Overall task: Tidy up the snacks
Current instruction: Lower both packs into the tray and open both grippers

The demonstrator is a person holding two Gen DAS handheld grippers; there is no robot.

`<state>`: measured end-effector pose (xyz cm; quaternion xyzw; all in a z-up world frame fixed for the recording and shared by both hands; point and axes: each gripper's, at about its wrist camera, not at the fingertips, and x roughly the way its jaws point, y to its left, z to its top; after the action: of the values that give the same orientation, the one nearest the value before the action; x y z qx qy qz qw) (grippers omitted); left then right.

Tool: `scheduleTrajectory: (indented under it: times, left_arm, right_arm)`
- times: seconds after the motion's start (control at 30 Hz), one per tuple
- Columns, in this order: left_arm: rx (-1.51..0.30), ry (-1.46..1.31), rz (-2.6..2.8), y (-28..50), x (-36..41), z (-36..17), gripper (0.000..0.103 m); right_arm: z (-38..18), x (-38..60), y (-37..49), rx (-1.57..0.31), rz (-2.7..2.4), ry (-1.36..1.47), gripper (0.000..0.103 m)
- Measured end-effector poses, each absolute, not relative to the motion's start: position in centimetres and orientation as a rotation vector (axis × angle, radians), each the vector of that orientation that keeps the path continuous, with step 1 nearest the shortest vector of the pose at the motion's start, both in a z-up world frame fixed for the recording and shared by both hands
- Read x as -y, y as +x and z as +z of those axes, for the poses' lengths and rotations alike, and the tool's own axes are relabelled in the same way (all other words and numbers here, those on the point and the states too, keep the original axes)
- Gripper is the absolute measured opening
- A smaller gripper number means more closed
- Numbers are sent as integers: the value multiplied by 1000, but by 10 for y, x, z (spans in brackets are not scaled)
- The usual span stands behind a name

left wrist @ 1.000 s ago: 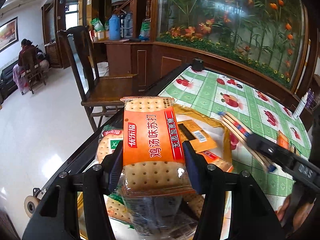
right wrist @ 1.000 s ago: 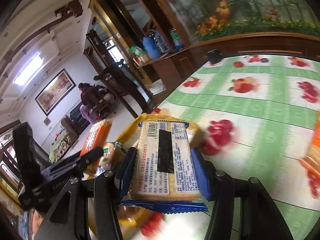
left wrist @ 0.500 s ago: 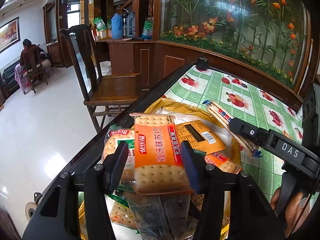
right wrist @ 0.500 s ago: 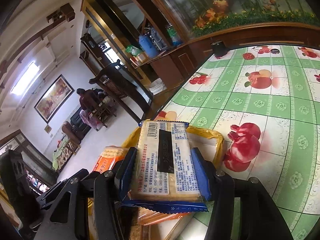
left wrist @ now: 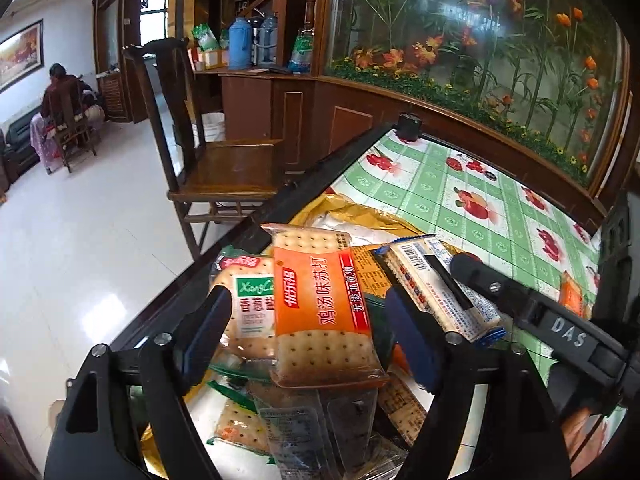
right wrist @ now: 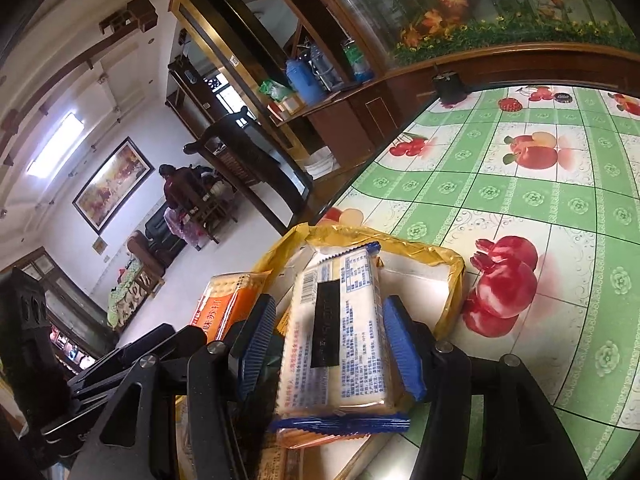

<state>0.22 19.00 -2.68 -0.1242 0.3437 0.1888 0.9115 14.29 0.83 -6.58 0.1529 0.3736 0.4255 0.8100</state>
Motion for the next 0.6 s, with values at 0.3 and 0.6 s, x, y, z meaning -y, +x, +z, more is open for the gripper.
scheduleTrajectory:
  times: [0.3,0.6]
  left_arm:
    - [-703,-211,385,0,-174,-14,83]
    - [-690,-191,335,5,-147,-5,83]
  right_arm:
    - [-48,25,138,-741,875,369,65]
    - [-44,84,138,-704,789,417,73]
